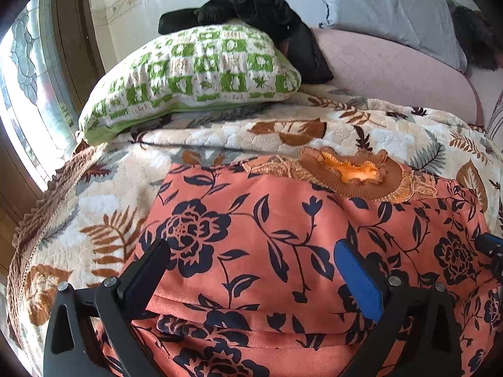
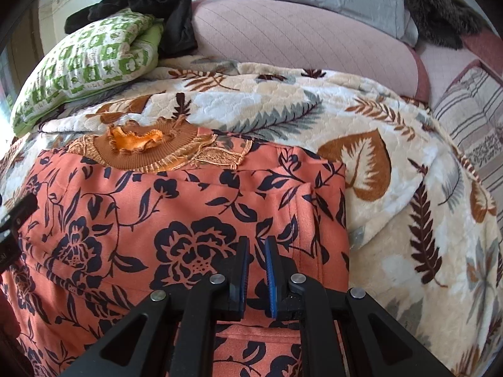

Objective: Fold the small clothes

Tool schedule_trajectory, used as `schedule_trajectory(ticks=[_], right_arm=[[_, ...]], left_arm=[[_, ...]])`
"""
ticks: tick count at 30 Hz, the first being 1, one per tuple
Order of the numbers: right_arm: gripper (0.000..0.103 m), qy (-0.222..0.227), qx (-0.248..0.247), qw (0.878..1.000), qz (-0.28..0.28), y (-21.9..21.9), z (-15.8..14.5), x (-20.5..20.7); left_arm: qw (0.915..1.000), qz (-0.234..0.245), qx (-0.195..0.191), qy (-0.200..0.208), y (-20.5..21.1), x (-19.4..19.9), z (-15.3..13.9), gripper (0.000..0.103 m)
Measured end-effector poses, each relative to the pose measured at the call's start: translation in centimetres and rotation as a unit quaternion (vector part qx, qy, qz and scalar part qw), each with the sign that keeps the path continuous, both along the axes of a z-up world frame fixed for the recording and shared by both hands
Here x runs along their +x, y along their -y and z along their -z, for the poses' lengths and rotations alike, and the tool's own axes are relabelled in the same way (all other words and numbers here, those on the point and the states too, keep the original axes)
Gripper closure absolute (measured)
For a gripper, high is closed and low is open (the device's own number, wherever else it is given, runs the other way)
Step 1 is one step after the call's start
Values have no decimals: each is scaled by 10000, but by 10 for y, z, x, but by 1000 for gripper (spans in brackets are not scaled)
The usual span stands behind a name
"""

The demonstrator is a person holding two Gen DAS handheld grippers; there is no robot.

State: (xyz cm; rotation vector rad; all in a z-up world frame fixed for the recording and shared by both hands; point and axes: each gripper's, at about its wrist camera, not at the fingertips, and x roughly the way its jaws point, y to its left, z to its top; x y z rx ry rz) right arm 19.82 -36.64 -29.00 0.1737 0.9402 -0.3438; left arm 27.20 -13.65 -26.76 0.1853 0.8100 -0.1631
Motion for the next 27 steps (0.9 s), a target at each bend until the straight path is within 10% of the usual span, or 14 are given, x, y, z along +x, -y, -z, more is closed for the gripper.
schedule_trajectory(ticks=[7, 16, 20, 27], right_arm=[[90, -180, 1157, 9922, 439, 58, 20, -1], [91, 639, 1265, 9878, 641, 78, -8, -14], [90, -124, 1677, 9821, 853, 98, 25, 0], [90, 564, 2181, 9703, 881, 111, 4, -10]], left_arm=[[9923, -634, -173, -1050, -37, 30, 34, 0], [9942, -994, -212, -360, -61, 34, 1, 0], [9854, -1552, -58, -704, -90, 52, 17, 0], [9862, -1532, -306, -553, -94, 47, 8, 0]])
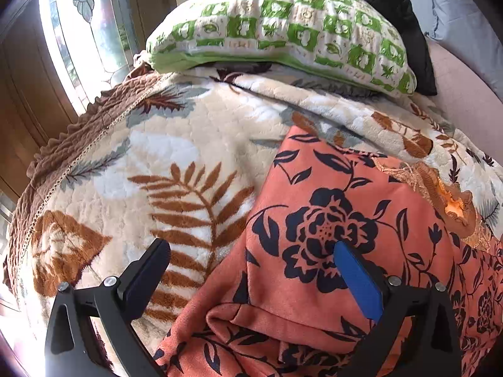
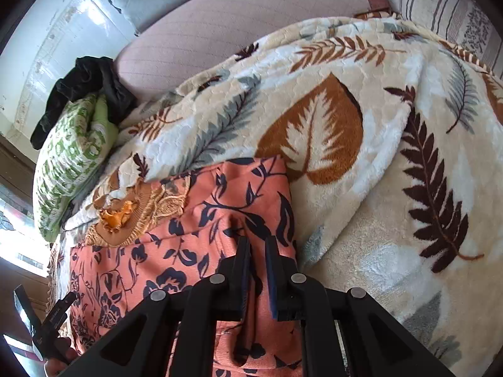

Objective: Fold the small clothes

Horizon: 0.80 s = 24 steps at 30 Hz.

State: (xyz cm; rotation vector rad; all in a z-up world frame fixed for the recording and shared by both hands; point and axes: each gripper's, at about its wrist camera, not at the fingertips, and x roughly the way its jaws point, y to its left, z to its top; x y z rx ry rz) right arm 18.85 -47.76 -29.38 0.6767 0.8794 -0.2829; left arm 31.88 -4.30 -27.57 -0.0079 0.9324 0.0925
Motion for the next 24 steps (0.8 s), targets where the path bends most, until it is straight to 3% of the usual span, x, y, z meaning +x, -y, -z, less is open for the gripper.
schedule_trajectory(ticks=[4, 7, 10, 14, 17, 19, 20, 21, 22, 24], right_arm=[[90, 144, -71, 9989, -438, -19, -7, 7], [89, -382, -119, 9965, -741, -34, 12, 19], [89, -468, -412, 9946, -834, -43, 16, 17], [87, -112, -388, 9918, -1213, -64, 1, 17], [87, 60, -624, 9821, -1777, -96, -7, 19], [86, 24, -638, 9748, -2136, -117, -5, 20], [81, -82, -570, 9714, -2302, -126, 0, 22], [68, -230, -488, 9674, -2473, -135, 7, 23], [66, -317, -537, 9639, -2590, -142, 12, 25], [65, -298, -885, 9594, -2661, -151, 8, 21]], left_arm=[[9997, 131, 204, 19, 7, 1, 0, 0], [9977, 167, 499, -423, 8, 8, 20, 0], [9986, 133, 399, -323, 9, 4, 14, 0], [9965, 666, 477, 148, 39, -11, -4, 0], [9889, 1308, 587, 390, 70, -26, -11, 0], [9837, 1609, 731, 343, 85, -31, -7, 0], [9816, 1709, 825, 196, 91, -30, -1, 0], [9794, 1781, 953, -57, 95, -29, 9, 0], [9766, 1828, 1085, -337, 97, -26, 21, 0], [9796, 1788, 877, -280, 92, -26, 21, 0]])
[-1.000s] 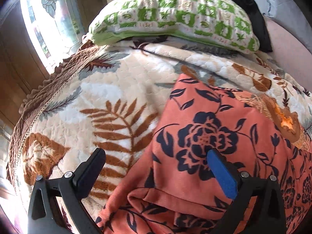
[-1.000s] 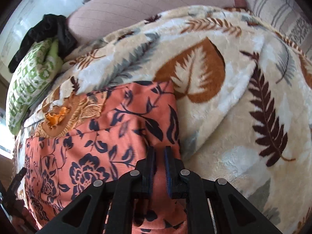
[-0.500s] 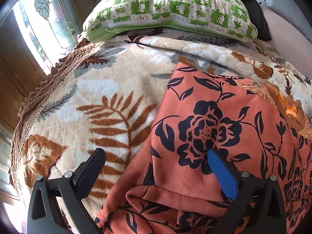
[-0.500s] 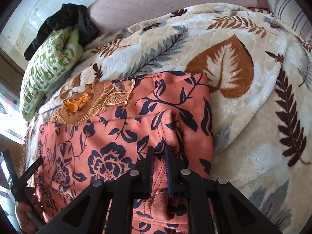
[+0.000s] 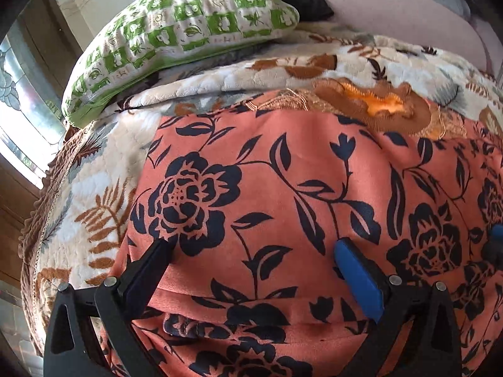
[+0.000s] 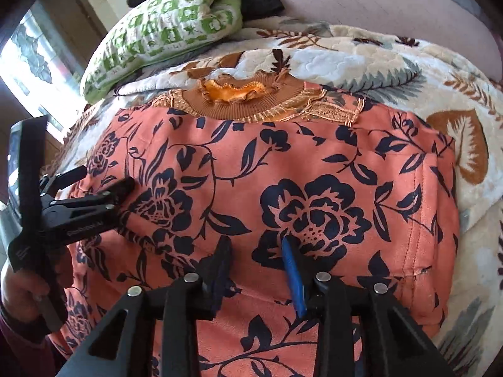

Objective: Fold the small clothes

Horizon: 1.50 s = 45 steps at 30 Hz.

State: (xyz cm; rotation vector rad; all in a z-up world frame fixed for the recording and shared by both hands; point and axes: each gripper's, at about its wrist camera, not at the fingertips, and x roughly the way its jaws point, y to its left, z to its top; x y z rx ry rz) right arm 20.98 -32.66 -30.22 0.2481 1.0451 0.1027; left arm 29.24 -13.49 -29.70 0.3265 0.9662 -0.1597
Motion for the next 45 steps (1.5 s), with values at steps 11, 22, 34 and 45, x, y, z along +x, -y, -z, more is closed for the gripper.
schedule_trajectory(ticks=[11, 22, 34, 45], right_arm=[[63, 136, -267, 9992, -260, -13, -3, -7], [45, 617, 373, 9972, 187, 13, -37, -56], [41, 331, 669, 9947, 703, 36, -39, -191], [41, -74, 819, 9922, 932, 39, -26, -263]], left_arm=[[9994, 180, 188, 215, -3, -11, 0, 0], [9989, -61, -184, 421, -62, -43, -41, 0], [9995, 70, 306, -3, -192, -151, -55, 0], [9903, 499, -1036, -775, -220, -180, -40, 2]])
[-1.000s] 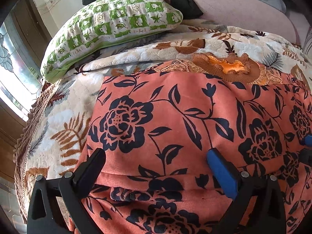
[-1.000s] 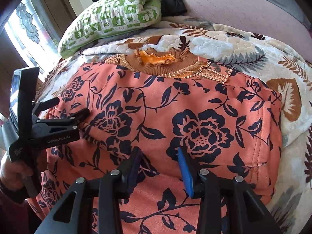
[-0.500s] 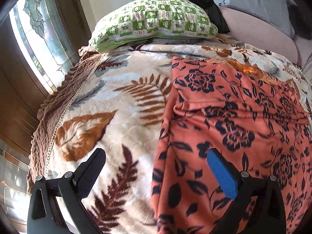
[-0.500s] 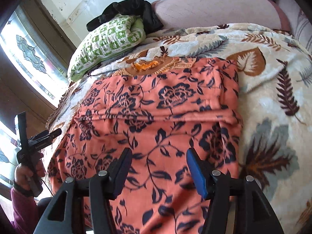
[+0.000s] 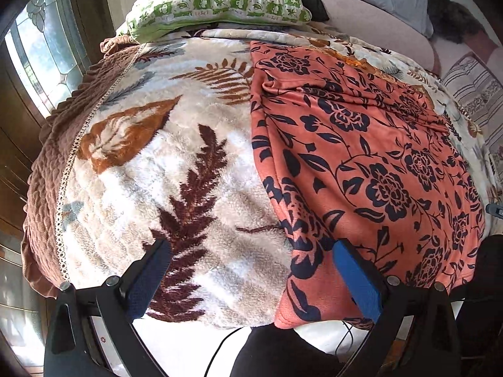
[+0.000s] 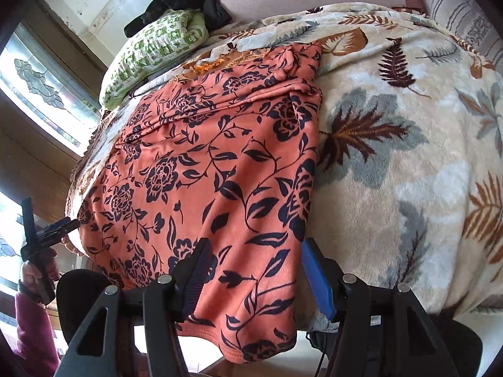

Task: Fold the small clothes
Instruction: 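Move both tools toward the dress hem to grasp it, then grasp the dress hem with both tools and lift it over the dress body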

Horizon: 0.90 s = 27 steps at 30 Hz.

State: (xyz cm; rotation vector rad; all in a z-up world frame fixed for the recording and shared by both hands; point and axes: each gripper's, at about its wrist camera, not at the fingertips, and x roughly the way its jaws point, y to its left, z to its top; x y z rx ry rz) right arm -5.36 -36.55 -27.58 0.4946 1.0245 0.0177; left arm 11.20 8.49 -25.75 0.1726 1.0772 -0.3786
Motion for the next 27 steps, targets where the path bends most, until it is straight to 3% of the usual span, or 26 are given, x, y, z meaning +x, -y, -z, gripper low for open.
schedule_trajectory(ticks=[5, 9, 17, 20, 22, 24, 26, 27], right_arm=[[40, -192, 177, 9996, 146, 4, 6, -11], [35, -390, 303, 9985, 249, 6, 16, -22], [35, -717, 383, 9967, 60, -13, 45, -19], [36, -803, 5, 9967, -90, -29, 51, -15], [44, -841, -365, 9954, -277, -38, 49, -14], [73, -887, -680, 9931, -349, -41, 46, -13], [89, -811, -570, 9943, -403, -39, 41, -13], [90, -764, -498, 9949, -436, -39, 38, -13]], left_arm=[[9984, 439, -354, 56, 12, -4, -6, 15], [9970, 656, -400, -93, 18, 0, -1, 16], [9959, 757, -213, -445, 22, 10, 17, 16], [9945, 911, -324, -405, 23, 8, 15, 16], [9940, 942, -286, -476, 25, 8, 17, 22], [9932, 1010, -208, -533, 28, 8, 20, 41], [9921, 1086, -228, -580, 31, 8, 22, 66], [9920, 1112, -229, -557, 32, 7, 21, 69]])
